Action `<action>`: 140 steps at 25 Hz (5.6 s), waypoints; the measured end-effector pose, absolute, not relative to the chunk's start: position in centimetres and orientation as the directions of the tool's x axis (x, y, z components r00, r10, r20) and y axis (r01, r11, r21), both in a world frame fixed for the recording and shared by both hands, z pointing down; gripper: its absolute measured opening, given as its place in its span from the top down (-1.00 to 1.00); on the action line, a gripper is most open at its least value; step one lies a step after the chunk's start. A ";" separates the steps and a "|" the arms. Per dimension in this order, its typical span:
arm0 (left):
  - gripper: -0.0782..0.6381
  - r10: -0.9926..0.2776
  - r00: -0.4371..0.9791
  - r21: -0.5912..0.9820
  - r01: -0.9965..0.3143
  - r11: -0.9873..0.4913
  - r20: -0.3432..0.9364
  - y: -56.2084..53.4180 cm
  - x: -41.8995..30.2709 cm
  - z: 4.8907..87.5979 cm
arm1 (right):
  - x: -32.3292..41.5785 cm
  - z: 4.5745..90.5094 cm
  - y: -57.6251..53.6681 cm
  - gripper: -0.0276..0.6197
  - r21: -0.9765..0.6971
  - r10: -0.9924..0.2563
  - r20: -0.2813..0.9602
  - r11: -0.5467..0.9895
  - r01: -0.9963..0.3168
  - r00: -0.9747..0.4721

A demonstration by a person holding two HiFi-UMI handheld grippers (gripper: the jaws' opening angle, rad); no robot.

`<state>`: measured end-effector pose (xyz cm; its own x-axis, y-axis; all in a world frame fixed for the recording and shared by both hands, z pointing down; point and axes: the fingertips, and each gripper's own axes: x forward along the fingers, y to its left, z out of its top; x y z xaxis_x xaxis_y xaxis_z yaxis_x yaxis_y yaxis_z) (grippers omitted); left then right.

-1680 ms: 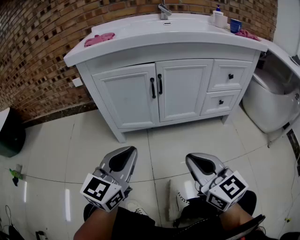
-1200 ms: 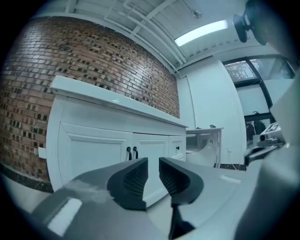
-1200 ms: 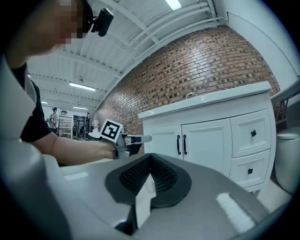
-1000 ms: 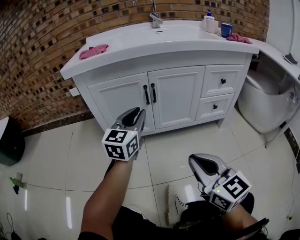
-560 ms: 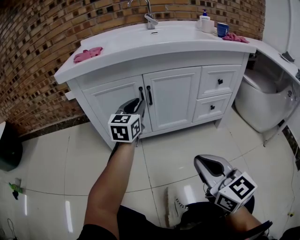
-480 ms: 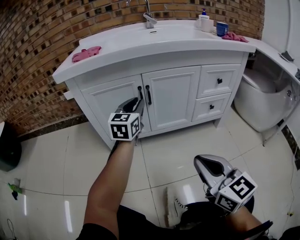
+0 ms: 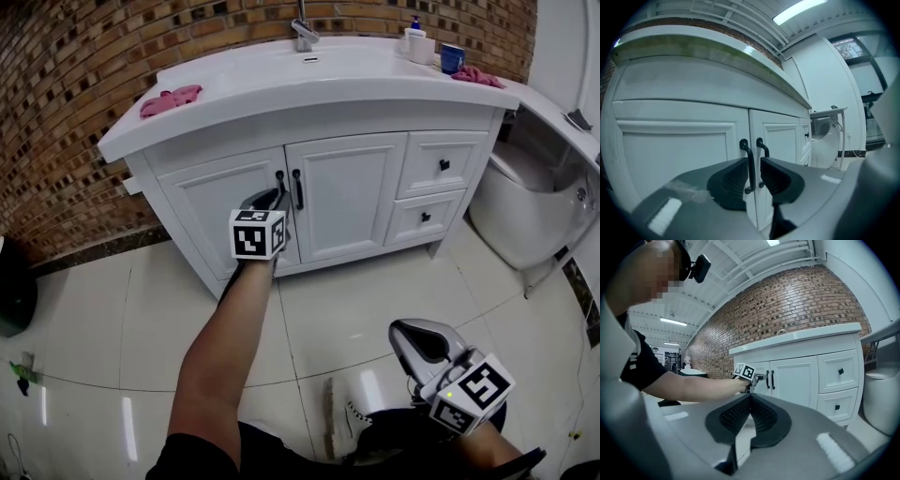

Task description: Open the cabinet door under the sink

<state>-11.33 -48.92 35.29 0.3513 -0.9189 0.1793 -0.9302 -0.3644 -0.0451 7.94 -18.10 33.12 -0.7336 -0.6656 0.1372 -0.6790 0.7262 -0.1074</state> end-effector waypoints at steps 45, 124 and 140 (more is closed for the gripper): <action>0.67 -0.924 0.365 0.030 -0.931 -0.364 0.115 -42.1 -11.0 35.8 | 6.8 33.0 -15.1 0.89 -0.160 -0.620 0.089 0.763 -0.626 -0.779; 0.60 -0.962 0.212 0.114 -0.974 -0.194 0.173 -18.5 -33.4 35.4 | -0.7 33.6 -11.0 0.89 -0.160 -0.487 0.050 0.858 -0.489 -0.872; 0.77 -0.891 0.453 0.098 -0.888 -0.449 0.027 -7.6 -20.6 29.4 | 1.8 31.6 -10.9 0.89 -0.175 -0.508 0.004 0.848 -0.501 -0.861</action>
